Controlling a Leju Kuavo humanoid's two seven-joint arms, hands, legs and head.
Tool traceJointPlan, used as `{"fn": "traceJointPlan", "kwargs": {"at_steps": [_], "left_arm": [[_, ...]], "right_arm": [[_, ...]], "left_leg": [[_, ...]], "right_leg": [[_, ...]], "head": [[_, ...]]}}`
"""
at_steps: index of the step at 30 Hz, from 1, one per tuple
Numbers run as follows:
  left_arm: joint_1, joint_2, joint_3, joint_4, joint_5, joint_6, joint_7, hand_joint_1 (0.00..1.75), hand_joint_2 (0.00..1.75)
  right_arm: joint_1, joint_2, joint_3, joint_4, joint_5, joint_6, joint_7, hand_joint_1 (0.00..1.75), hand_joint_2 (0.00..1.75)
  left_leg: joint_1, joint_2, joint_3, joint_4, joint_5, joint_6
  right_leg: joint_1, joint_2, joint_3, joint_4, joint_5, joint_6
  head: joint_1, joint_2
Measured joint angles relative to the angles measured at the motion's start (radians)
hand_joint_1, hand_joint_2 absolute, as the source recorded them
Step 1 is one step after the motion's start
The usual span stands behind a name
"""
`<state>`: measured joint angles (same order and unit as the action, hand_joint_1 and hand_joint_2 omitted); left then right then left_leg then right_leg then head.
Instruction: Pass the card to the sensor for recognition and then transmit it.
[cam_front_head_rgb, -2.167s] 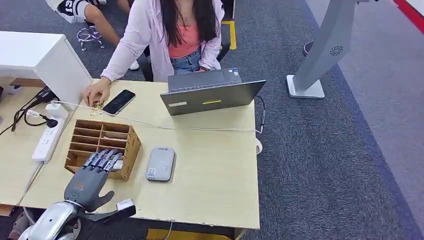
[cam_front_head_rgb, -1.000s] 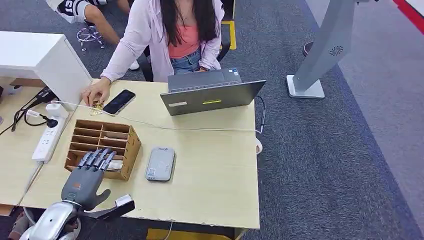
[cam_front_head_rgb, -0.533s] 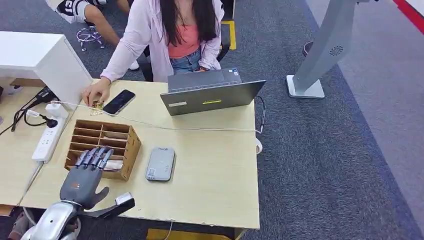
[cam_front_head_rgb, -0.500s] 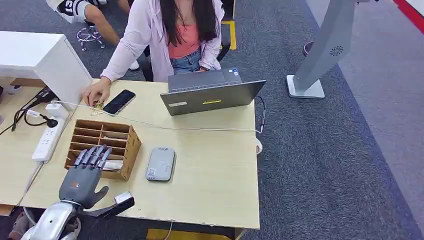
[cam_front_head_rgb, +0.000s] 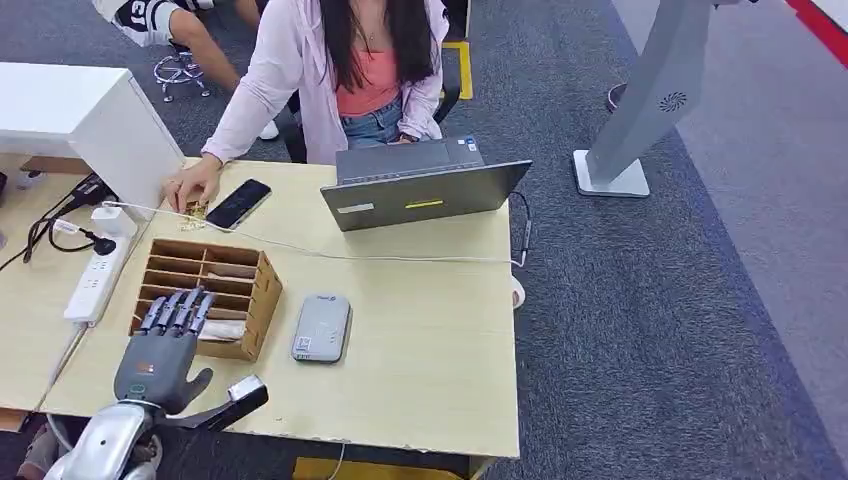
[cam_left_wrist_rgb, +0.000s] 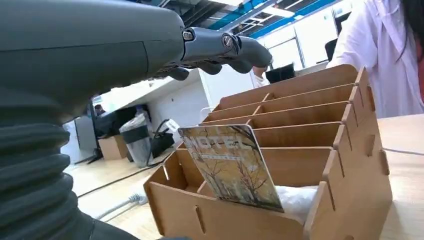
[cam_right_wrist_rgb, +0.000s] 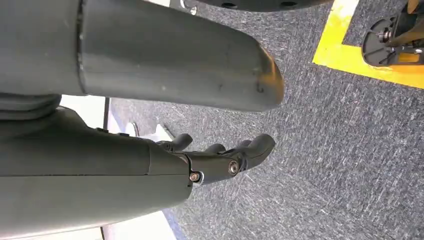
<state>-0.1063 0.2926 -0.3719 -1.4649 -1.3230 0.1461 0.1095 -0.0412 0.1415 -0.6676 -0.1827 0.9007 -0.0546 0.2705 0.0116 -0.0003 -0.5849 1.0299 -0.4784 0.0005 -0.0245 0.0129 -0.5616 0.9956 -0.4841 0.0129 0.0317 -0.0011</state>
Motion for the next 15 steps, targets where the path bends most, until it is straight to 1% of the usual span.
{"fn": "traceJointPlan", "kwargs": {"at_steps": [4, 15], "left_arm": [[0.001, -0.004, 0.001, -0.005, -0.006, 0.000, 0.015, 0.00, 1.75], [0.004, -0.011, 0.006, -0.006, -0.010, 0.000, 0.015, 0.00, 1.75]], "right_arm": [[0.000, 0.000, -0.002, 0.000, 0.003, 0.000, 0.000, 0.00, 0.00], [0.000, 0.002, -0.015, 0.000, 0.006, 0.000, 0.000, 0.00, 0.00]], "left_leg": [[0.000, 0.000, 0.000, 0.000, 0.000, 0.000], [0.000, 0.000, 0.000, 0.000, 0.000, 0.000]], "right_leg": [[0.000, 0.000, 0.000, 0.000, 0.000, 0.000], [0.000, 0.000, 0.000, 0.000, 0.000, 0.000]], "head": [[0.000, 0.000], [0.000, 0.000]]}}
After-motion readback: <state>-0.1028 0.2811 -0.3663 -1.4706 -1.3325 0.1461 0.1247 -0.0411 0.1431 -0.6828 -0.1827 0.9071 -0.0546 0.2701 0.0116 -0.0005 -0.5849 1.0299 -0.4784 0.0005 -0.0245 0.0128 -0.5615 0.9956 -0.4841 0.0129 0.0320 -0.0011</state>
